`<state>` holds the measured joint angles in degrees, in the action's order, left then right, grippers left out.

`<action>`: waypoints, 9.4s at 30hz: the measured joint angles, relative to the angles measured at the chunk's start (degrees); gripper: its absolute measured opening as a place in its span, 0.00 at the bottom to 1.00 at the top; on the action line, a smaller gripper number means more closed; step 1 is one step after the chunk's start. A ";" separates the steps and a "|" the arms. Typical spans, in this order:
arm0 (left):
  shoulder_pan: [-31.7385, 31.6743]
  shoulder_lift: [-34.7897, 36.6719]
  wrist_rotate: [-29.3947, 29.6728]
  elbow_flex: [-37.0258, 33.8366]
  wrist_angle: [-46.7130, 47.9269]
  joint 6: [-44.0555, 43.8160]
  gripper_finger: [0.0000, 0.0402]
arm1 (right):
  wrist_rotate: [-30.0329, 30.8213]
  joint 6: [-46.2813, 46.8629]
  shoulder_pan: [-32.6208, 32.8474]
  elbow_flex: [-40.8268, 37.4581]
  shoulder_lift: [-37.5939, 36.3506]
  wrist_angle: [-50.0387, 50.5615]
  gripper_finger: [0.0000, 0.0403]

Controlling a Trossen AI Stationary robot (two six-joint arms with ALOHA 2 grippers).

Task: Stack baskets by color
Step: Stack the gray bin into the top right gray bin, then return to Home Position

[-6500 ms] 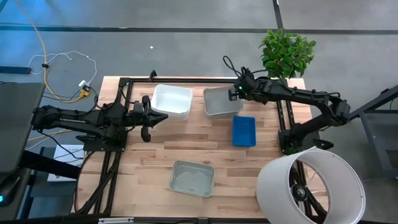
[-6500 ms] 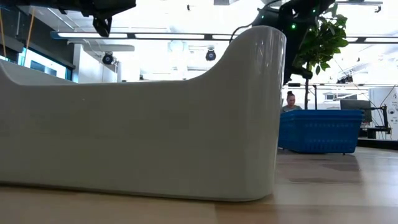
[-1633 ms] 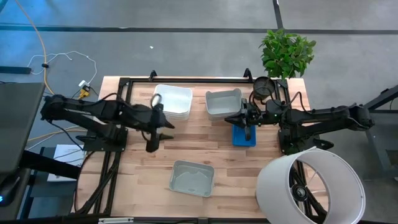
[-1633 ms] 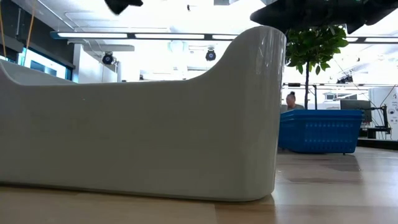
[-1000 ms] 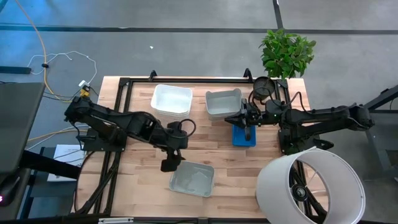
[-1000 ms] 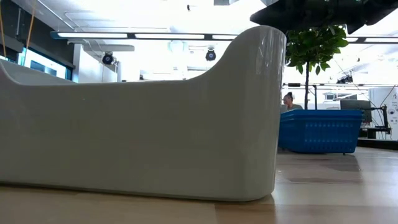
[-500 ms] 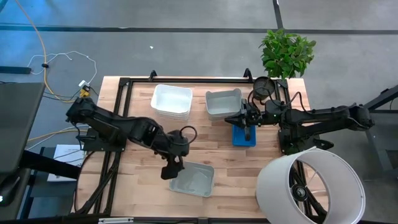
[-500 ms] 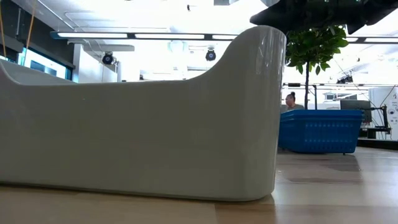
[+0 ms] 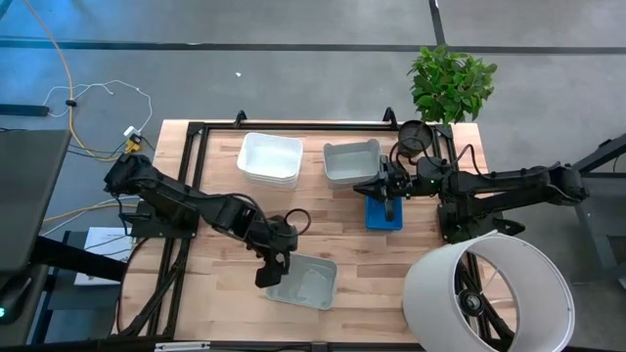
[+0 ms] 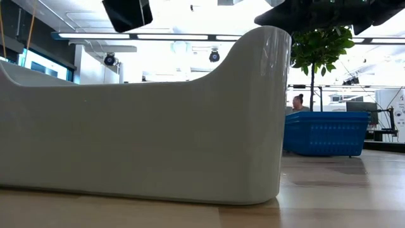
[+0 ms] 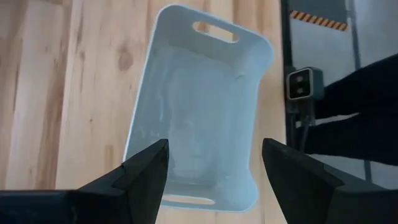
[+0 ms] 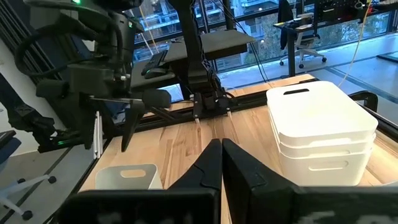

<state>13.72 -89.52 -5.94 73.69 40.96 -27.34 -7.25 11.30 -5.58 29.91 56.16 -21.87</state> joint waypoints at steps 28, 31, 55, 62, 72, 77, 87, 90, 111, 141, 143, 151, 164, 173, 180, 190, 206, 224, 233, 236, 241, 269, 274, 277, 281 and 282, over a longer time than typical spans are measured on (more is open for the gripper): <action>-0.50 -15.43 11.54 0.04 4.23 3.03 0.56 | -0.02 -0.88 0.02 0.00 0.02 1.31 0.00; -1.20 -15.54 11.55 0.04 4.64 5.27 0.43 | 0.08 -1.13 0.00 0.00 0.02 1.32 0.00; -7.88 12.29 16.28 0.17 7.56 11.67 0.00 | -3.38 -2.59 0.00 0.00 0.00 -8.96 0.00; -12.94 23.12 26.63 0.20 5.01 12.53 0.00 | -3.52 -2.42 0.00 0.01 0.00 -9.84 0.00; -22.44 35.55 20.84 -19.79 -20.62 14.06 0.00 | -5.20 -2.26 0.00 0.02 0.02 -14.82 0.00; -26.04 36.69 14.58 -29.95 -38.07 12.82 0.00 | -6.14 -2.17 0.00 0.02 0.00 -15.69 0.00; -29.55 35.30 10.40 -32.09 -42.51 11.77 0.00 | -6.47 -0.89 0.00 0.02 0.00 -15.98 0.00; -30.07 35.30 10.23 -32.09 -42.38 11.93 0.00 | -6.47 -1.03 0.00 0.02 0.00 -16.03 0.00; -41.19 -0.05 12.47 2.84 -26.79 38.36 0.00 | -6.47 -1.49 -0.02 0.02 -7.75 -25.68 0.00; -45.53 -17.84 5.30 14.53 -10.51 48.92 0.00 | -5.10 -1.27 -0.04 0.02 -7.82 -21.66 0.00; -45.64 -17.84 4.36 14.53 -10.29 48.53 0.00 | -5.03 -1.27 -0.02 0.02 -7.82 -21.64 0.00; -45.70 -17.84 4.47 14.53 -7.19 47.91 0.00 | -4.64 -1.27 -0.02 0.02 -7.82 -20.73 0.00; -45.57 -17.84 5.34 14.51 -9.74 46.88 0.14 | -4.47 -1.30 -0.02 0.02 -7.77 -19.90 0.00; -45.40 -17.17 7.31 22.74 -4.87 44.75 0.46 | -3.10 -2.34 -0.04 0.02 -7.74 -19.22 0.00; -45.45 -8.21 -13.57 24.33 -2.32 33.64 0.53 | -2.60 -2.13 0.00 0.02 -7.74 -18.98 0.00; -32.00 20.98 -4.65 -11.06 -34.81 16.17 0.49 | -2.78 -0.24 0.00 0.02 -7.74 -17.73 0.00; -15.93 44.60 17.34 -34.64 -48.70 6.70 0.49 | -2.36 3.25 0.00 0.02 -7.74 -17.51 0.00; -16.85 49.40 11.68 -34.67 -43.80 13.44 0.15 | 0.18 3.25 0.00 0.02 -7.74 -16.87 0.00; -16.83 53.12 10.61 -38.83 -45.87 15.08 0.01 | 0.35 3.87 0.00 0.02 -7.74 -16.84 0.00; -16.83 57.14 10.60 -44.31 -49.82 13.21 0.00 | 0.76 3.88 0.00 0.02 -7.74 -16.83 0.00; -16.83 66.34 10.61 -51.64 -52.38 11.26 0.00 | 0.76 3.88 0.00 0.02 -7.74 -16.81 0.00; -16.85 89.27 4.92 -73.15 -48.25 13.67 0.00 | 2.47 9.24 0.24 0.00 -7.76 -8.89 0.00; -16.85 89.33 5.19 -72.96 -48.65 12.67 0.00 | 2.45 9.12 0.39 0.00 -7.75 -7.15 0.00; -16.85 89.31 4.95 -72.96 -48.27 11.41 0.00 | 2.54 9.22 0.39 0.00 -7.76 -6.64 0.00; -16.85 89.31 5.34 -72.96 -48.03 11.12 0.00 | 2.71 9.30 0.39 0.00 -7.76 -6.66 0.00; -16.85 89.31 5.36 -72.96 -48.01 11.51 0.00 | 2.59 9.30 0.39 0.00 -7.79 -6.64 0.00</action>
<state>-3.14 -0.21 -0.58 0.73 -7.05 -15.84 -4.65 20.59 -5.19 29.91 48.37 -28.51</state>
